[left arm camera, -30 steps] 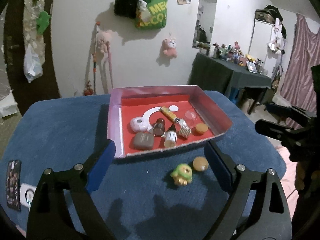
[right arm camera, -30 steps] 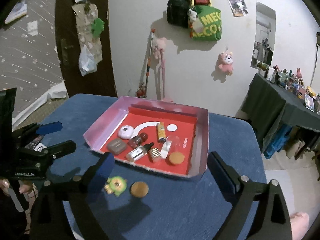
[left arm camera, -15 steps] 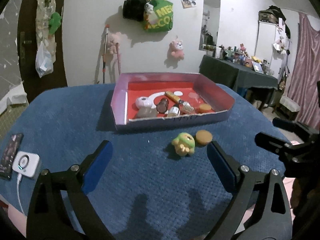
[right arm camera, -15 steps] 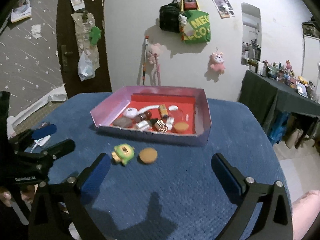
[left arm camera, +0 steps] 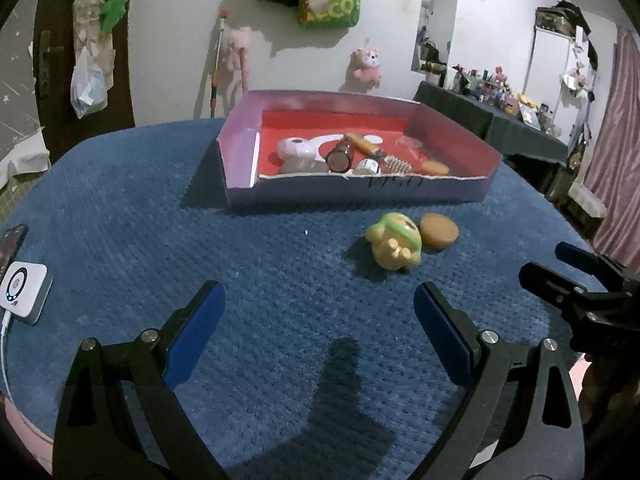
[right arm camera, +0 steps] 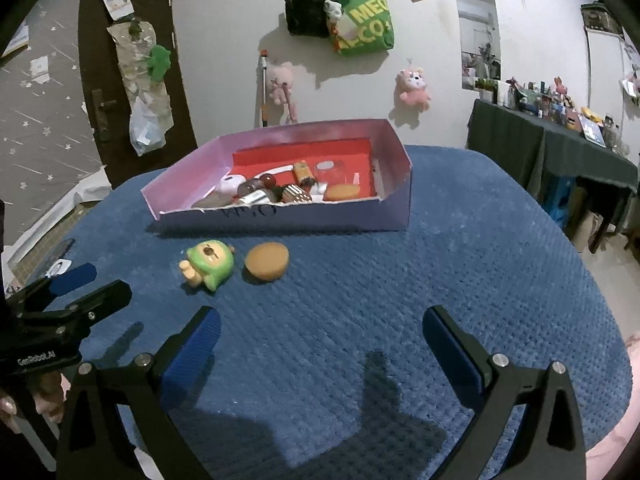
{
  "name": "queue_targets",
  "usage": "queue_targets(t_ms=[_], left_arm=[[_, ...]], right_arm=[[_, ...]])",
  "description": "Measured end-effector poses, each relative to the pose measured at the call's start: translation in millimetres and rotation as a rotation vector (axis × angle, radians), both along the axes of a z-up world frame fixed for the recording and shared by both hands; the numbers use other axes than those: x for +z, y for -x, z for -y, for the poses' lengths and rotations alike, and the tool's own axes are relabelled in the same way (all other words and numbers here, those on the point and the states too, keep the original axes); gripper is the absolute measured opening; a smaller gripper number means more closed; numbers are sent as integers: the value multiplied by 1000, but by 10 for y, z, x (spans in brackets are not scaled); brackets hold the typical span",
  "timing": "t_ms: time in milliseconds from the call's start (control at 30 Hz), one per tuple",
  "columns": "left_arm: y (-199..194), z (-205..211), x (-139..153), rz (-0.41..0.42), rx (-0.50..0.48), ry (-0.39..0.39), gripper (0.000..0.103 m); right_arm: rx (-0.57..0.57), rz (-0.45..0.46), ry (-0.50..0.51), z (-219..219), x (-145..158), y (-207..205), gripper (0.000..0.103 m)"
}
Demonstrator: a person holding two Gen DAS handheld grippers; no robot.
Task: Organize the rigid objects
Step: 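Withdraw both grippers from the box back over the table, then grasp the green figurine with the left gripper while the right grasps the tan sponge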
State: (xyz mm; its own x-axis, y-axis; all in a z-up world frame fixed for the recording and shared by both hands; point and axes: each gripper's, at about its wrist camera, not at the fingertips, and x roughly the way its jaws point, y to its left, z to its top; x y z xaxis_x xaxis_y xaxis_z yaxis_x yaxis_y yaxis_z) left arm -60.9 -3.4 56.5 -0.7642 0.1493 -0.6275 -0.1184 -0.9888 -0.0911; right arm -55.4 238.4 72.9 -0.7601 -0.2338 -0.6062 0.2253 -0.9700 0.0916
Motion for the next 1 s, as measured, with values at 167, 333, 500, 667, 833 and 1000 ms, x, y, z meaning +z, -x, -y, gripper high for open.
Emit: queue_targets(t_ms=[167, 333, 500, 667, 833, 1000], left_arm=[[17, -19, -44, 12, -3, 2, 96], [17, -18, -62, 19, -6, 1, 96], [23, -27, -78, 26, -10, 1, 96], [31, -26, -84, 30, -13, 0, 96], [34, -24, -86, 33, -14, 0, 96], [67, -29, -78, 39, -18, 4, 96]], right_arm=[[1, 15, -5, 8, -65, 44, 103], [5, 14, -17, 32, -91, 48, 103], [8, 20, -18, 46, -103, 61, 103], [9, 20, -16, 41, -102, 66, 103], [8, 20, -15, 41, -107, 71, 103], [20, 19, -7, 54, -89, 91, 103]])
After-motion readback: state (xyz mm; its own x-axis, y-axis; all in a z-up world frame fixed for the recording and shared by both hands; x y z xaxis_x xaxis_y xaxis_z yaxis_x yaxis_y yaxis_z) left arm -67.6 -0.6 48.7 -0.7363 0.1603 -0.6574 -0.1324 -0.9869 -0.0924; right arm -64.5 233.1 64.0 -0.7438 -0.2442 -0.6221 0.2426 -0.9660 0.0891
